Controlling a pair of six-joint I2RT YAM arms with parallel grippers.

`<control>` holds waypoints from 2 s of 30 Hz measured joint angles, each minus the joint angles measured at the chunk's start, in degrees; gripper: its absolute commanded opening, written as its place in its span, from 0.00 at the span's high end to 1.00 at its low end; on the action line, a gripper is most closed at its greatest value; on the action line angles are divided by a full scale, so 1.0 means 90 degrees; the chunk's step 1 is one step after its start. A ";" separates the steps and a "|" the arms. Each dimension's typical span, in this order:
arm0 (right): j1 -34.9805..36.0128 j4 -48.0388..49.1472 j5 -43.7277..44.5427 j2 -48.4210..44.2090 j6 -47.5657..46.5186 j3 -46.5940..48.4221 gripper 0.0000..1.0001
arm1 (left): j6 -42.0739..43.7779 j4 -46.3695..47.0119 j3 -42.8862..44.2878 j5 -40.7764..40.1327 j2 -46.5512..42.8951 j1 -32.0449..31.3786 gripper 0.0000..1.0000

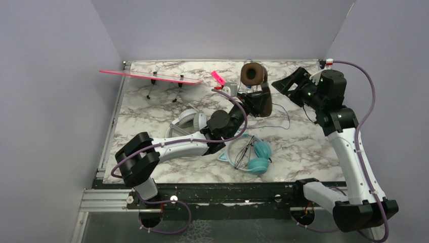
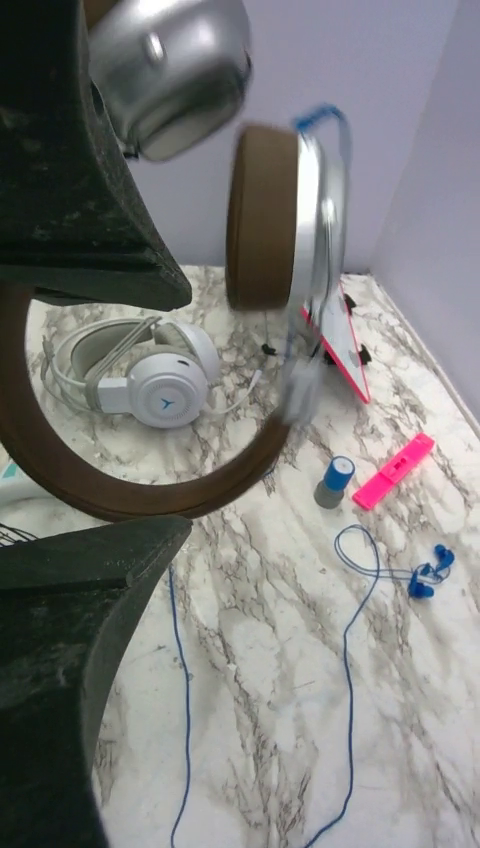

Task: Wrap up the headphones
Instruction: Pick up the headphones from the center of the board, then adjust the headphones.

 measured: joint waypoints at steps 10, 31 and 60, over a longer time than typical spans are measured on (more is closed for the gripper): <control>-0.0015 -0.0546 -0.0760 0.1270 0.0342 0.0291 0.00 | 0.0168 0.0406 -0.0561 0.0097 -0.0209 0.0083 1.00; -0.0260 0.0899 -0.3738 0.1535 0.1224 -0.1770 0.03 | -0.0828 0.0821 -0.0695 0.1396 -0.0231 0.0857 1.00; 0.2897 0.9289 -0.4796 0.0680 -0.3065 -0.3696 0.47 | -0.5005 -0.1906 -0.0228 0.3242 -0.1773 0.1906 1.00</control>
